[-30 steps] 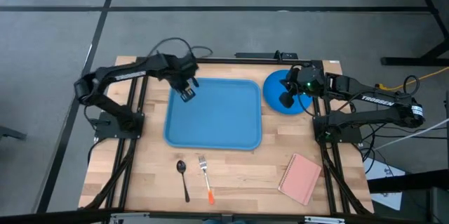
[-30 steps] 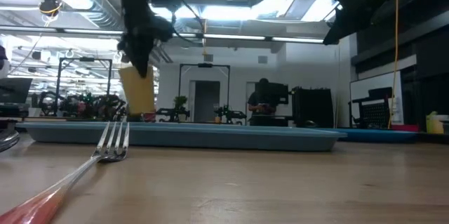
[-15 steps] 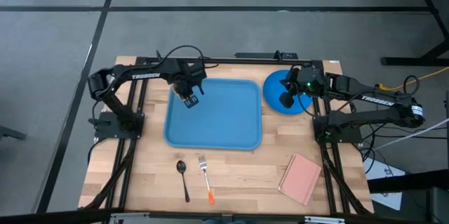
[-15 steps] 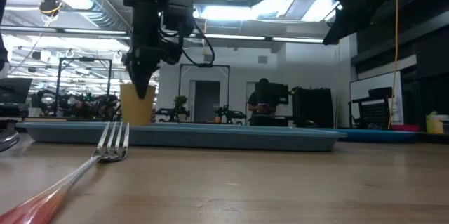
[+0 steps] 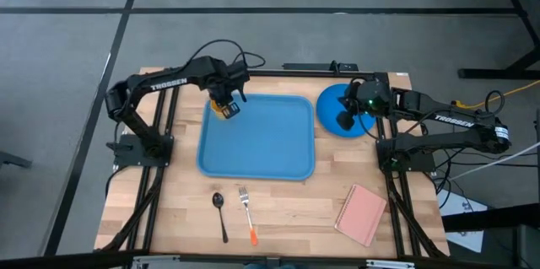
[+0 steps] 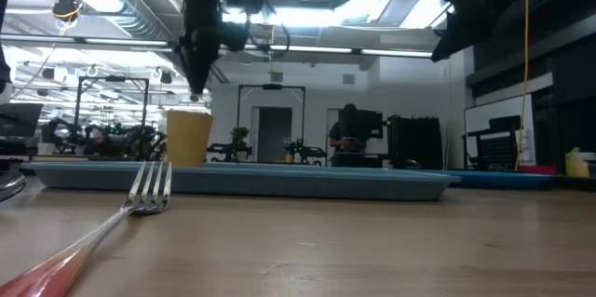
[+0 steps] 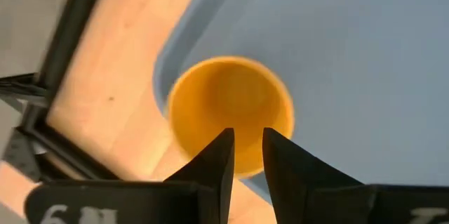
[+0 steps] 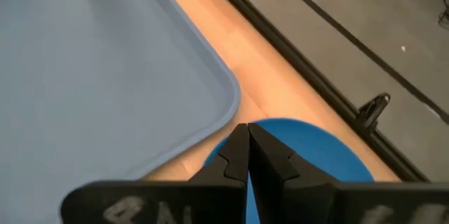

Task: Pick and place plate/cup/fork/spoon on tray
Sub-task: Put the blue plate on the light blue tray to the right side of the yellow cup

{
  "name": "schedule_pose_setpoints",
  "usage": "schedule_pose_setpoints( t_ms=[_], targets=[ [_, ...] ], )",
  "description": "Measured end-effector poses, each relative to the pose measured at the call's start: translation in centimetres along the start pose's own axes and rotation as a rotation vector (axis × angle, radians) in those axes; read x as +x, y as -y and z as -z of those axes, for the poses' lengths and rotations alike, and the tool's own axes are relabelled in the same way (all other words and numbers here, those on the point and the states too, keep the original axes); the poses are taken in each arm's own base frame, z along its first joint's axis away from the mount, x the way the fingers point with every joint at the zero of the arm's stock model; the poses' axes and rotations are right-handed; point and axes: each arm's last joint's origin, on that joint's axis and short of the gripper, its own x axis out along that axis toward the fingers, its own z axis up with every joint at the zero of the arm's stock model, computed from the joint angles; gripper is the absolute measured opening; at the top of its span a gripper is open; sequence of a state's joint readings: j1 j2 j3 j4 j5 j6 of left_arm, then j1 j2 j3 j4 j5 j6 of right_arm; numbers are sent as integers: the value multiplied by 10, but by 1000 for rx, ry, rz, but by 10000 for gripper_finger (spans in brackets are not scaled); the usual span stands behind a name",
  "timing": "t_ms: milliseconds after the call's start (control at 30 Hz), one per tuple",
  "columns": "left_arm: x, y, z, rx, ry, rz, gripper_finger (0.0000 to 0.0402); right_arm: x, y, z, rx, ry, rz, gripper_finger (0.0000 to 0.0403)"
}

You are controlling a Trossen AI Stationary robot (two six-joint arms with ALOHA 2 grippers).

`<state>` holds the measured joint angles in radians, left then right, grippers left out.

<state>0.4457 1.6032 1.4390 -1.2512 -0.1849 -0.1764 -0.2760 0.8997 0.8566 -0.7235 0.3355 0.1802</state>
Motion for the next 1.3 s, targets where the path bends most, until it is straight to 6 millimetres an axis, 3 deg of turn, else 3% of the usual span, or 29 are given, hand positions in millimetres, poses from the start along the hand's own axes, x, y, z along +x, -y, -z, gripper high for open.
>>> schedule_pose_setpoints(
  t_ms=[167,267,467,633,833,1000,1100,1300],
  targets=[
    [-30,2,2,51,-18,-17,70,0,1,4,27,-41,10,10],
    [-36,4,12,123,-92,-62,70,1,1,7,69,-58,14,10],
    [-35,-3,47,235,-178,-137,70,21,-2,33,111,-131,35,10],
    [-41,-14,92,129,-144,-108,70,38,-4,52,108,-138,36,10],
    [-53,-26,151,-32,182,-22,70,41,-8,38,100,21,-2,10],
    [-49,-33,187,-134,476,81,70,40,-9,27,69,126,-21,10],
    [-44,-37,203,-179,587,121,70,40,-9,26,99,134,-27,10],
    [-47,-39,215,-245,730,254,70,42,-9,34,70,42,-79,11]
  ],
)
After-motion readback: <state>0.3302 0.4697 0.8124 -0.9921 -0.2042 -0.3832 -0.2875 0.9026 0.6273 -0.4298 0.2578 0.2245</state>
